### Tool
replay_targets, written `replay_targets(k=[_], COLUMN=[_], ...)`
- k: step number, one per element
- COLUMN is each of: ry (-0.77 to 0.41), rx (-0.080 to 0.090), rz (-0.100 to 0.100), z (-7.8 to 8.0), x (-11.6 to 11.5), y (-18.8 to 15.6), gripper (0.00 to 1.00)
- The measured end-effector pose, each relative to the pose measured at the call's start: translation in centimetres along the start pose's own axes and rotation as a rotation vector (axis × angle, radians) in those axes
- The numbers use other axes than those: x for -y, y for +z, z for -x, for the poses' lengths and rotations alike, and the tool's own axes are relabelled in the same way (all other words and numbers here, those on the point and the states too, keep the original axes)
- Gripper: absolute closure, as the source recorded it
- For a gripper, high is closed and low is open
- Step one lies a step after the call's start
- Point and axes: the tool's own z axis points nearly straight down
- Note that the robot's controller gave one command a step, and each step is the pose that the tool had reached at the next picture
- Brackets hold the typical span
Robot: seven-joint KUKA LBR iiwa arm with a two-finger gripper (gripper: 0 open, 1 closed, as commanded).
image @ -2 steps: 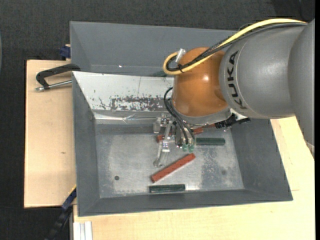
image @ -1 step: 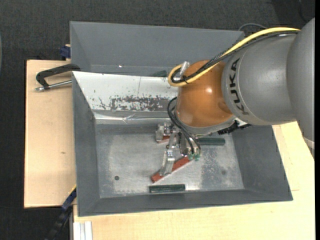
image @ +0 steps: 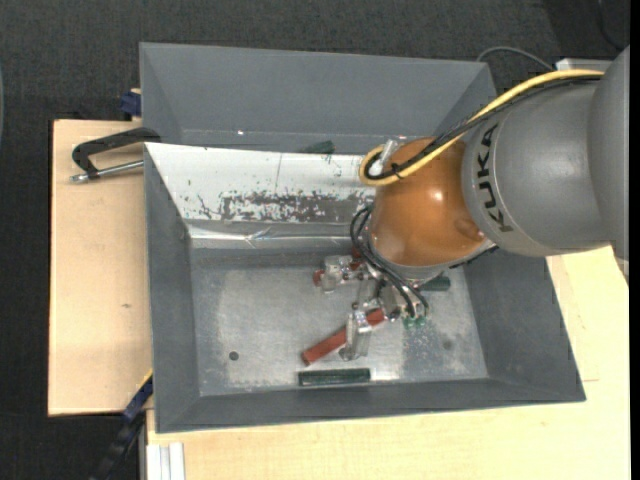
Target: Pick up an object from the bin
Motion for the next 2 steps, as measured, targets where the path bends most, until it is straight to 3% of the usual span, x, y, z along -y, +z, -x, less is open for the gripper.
replay_targets(k=[1,2], ry=[0.003,0.003], rx=[-0.001,-0.001], rz=[0.001,0.001], z=[-3.32,-3.32], x=[1.22,1.23], y=[2.99,2.99], gripper=[1.00,1.00])
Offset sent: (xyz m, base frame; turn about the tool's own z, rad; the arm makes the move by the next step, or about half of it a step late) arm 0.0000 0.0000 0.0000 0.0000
